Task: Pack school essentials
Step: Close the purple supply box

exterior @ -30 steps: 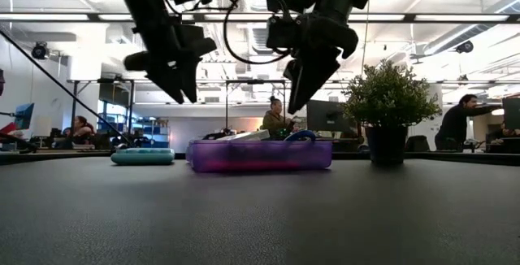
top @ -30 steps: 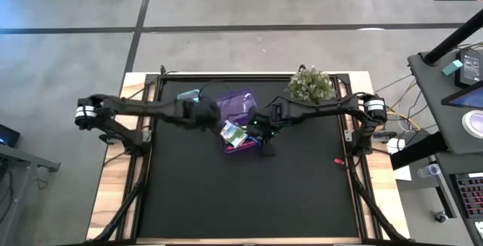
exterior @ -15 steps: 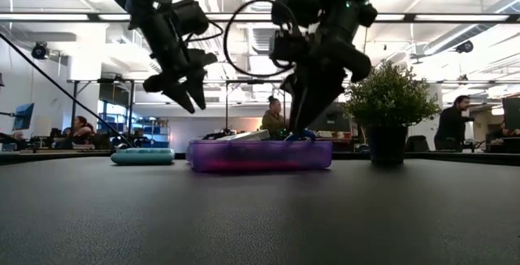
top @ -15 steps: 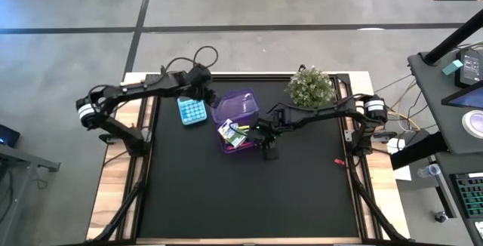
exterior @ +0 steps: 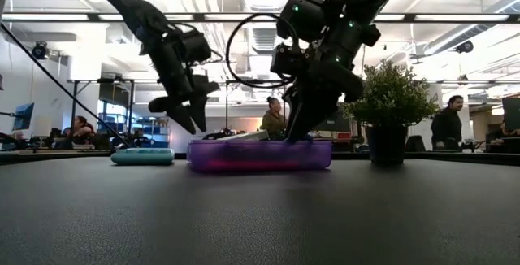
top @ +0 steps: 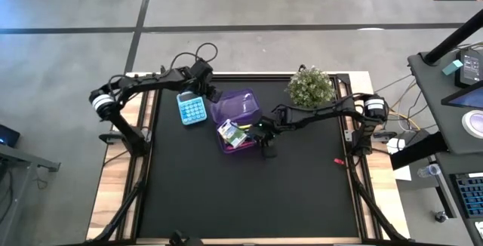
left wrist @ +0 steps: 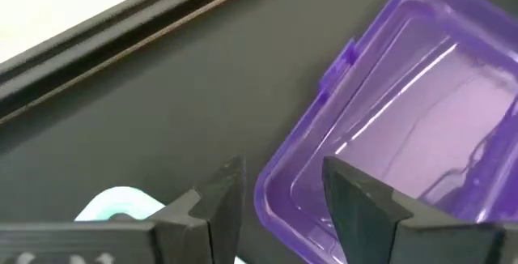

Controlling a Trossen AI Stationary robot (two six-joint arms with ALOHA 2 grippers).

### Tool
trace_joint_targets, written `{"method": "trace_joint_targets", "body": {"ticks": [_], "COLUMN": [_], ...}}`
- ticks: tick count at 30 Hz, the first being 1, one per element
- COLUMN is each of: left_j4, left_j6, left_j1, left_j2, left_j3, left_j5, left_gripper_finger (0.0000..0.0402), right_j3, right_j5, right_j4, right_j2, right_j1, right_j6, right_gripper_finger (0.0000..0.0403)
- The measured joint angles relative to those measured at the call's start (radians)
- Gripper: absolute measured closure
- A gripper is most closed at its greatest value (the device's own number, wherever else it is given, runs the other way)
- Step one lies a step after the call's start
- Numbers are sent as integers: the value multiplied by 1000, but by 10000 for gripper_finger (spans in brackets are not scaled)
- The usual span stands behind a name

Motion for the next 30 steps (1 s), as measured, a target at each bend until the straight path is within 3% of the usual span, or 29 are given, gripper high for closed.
{"method": "trace_joint_targets", "body": {"ticks": [17, 24, 30], "left_j4": [119, 117, 117], "left_j6": [72, 144, 204], "left_j1": [59, 58, 59], "left_j2": [211, 220, 210], "left_j3": [35, 44, 44], "left_j5": [-4, 7, 158], "left_gripper_finger": [252, 252, 252], "right_j3": [-20, -23, -27], "right_j5": [6, 3, -2], "right_j4": [-2, -2, -6], "right_j2": [0, 0, 0], "right_j1": [-24, -25, -42], "right_j6": [28, 17, 1], "right_gripper_finger": [284, 284, 284]}}
